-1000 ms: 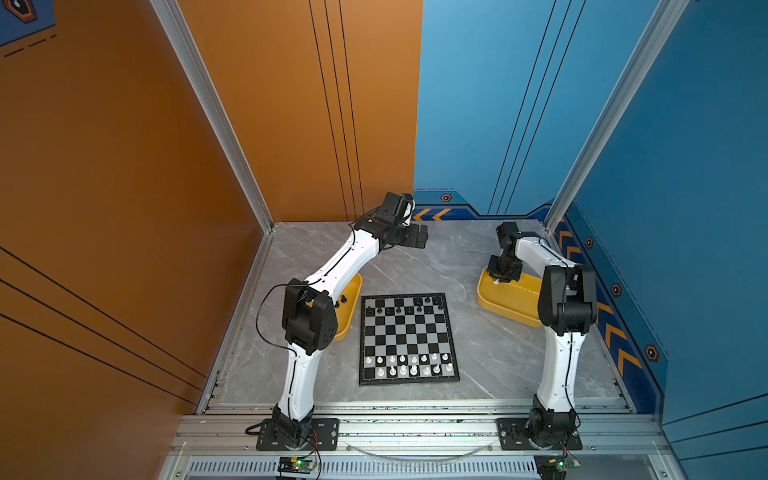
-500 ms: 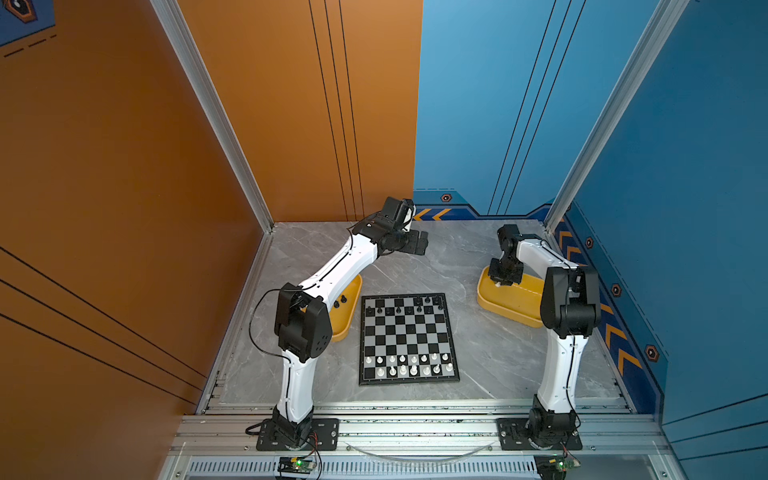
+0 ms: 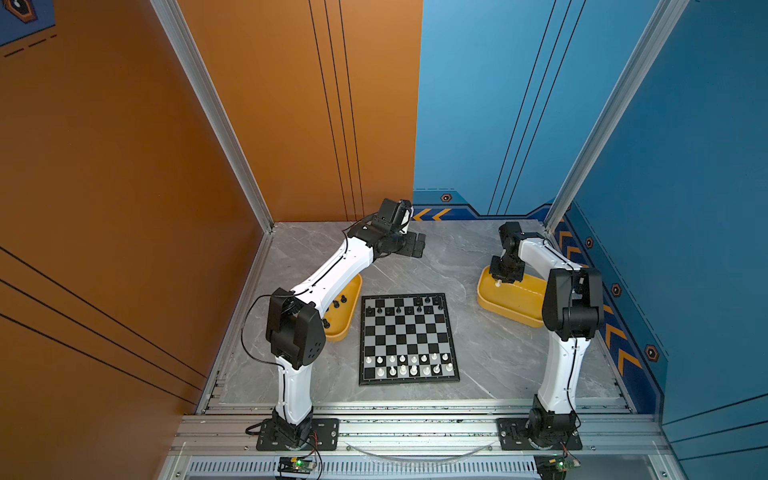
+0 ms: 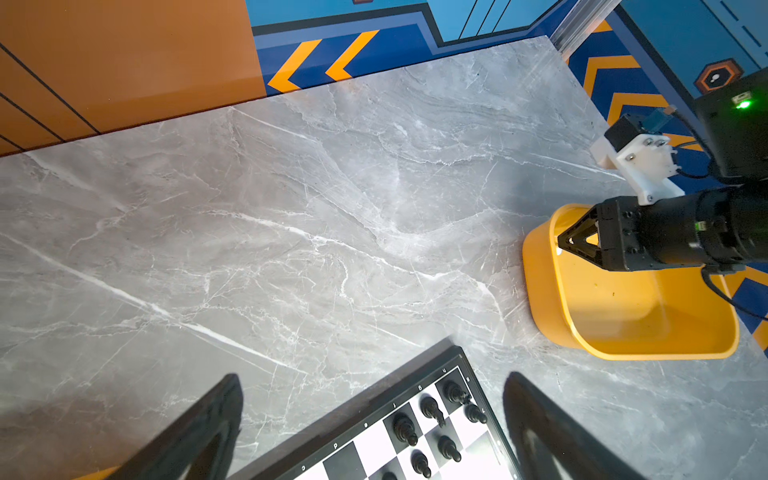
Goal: Set up the chess pieces on the board
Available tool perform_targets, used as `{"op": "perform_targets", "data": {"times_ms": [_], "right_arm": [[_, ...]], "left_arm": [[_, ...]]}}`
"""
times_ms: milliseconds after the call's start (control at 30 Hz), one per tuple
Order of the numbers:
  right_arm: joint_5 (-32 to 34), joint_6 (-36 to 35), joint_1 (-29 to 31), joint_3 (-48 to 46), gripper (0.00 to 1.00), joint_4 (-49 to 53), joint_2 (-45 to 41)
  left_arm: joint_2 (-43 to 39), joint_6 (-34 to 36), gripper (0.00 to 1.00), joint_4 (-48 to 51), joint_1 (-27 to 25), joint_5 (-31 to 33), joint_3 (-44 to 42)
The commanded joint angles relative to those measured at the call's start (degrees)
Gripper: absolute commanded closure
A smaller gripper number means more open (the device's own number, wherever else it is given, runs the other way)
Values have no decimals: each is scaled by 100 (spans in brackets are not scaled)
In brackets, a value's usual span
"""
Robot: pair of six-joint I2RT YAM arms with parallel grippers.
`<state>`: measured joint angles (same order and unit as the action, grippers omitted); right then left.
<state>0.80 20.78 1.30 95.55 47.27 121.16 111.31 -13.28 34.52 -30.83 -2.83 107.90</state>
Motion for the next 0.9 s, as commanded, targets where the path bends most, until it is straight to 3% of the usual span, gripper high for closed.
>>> {"op": "perform_targets", "data": {"times_ms": [0,467,867], "right_arm": [[85,-82,-66,8,75,-17,-97],[-80,-128,-139,309,77,36,155],[-245,-38,-130,531,72,80,385]], "left_arm": [[-239,71,2,80,-54,174,-138],[-279,34,2,79,-81,248,-212],[-267,79,2,81,-63,247,-196]]}}
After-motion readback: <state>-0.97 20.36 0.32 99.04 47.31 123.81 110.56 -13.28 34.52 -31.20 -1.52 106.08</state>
